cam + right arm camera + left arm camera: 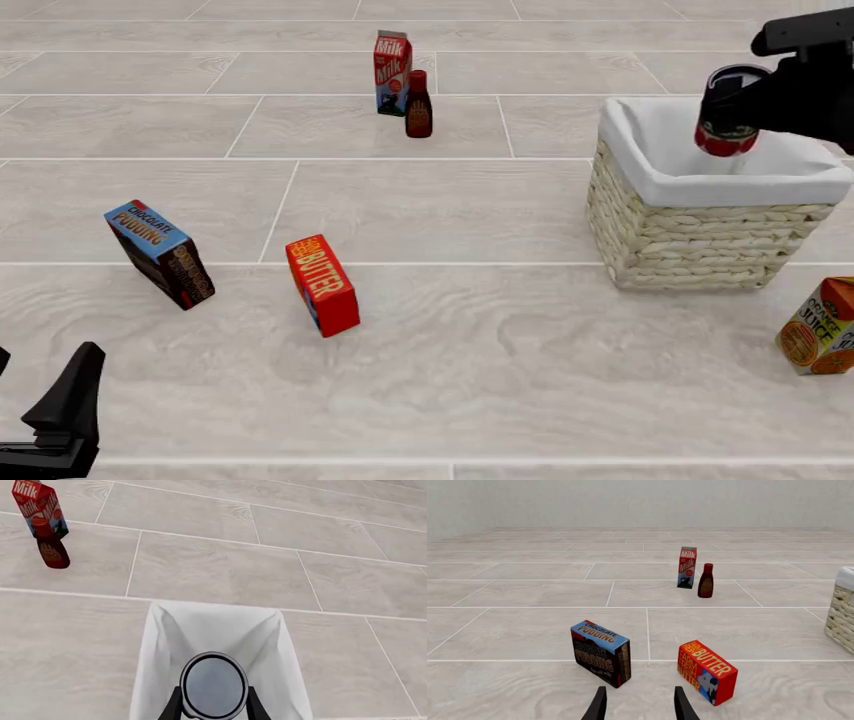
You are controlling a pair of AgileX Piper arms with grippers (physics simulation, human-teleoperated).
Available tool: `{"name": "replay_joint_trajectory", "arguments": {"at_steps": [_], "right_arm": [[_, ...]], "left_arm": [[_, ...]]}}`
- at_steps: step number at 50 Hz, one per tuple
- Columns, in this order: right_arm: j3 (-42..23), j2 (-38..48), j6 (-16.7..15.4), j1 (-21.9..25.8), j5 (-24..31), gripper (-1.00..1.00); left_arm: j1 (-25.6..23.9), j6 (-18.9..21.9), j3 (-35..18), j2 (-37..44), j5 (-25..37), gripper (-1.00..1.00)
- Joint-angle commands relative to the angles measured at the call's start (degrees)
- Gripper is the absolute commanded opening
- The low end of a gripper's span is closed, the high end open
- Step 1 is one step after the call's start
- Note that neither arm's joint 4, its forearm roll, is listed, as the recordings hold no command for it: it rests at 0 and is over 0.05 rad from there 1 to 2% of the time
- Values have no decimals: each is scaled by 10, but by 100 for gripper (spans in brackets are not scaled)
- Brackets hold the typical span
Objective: Pick the tomato sauce and place it in the basket.
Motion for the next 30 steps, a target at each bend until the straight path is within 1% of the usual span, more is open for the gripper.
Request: {"name": "replay_joint_trajectory", "arguments": {"at_steps": [1,30], "right_arm": [[-3,14,14,0,-7,-100],[1,30,11,-1,-18,-100]], "left_arm": [[0,0,0,0,0,100],[0,0,0,0,0,100]]}}
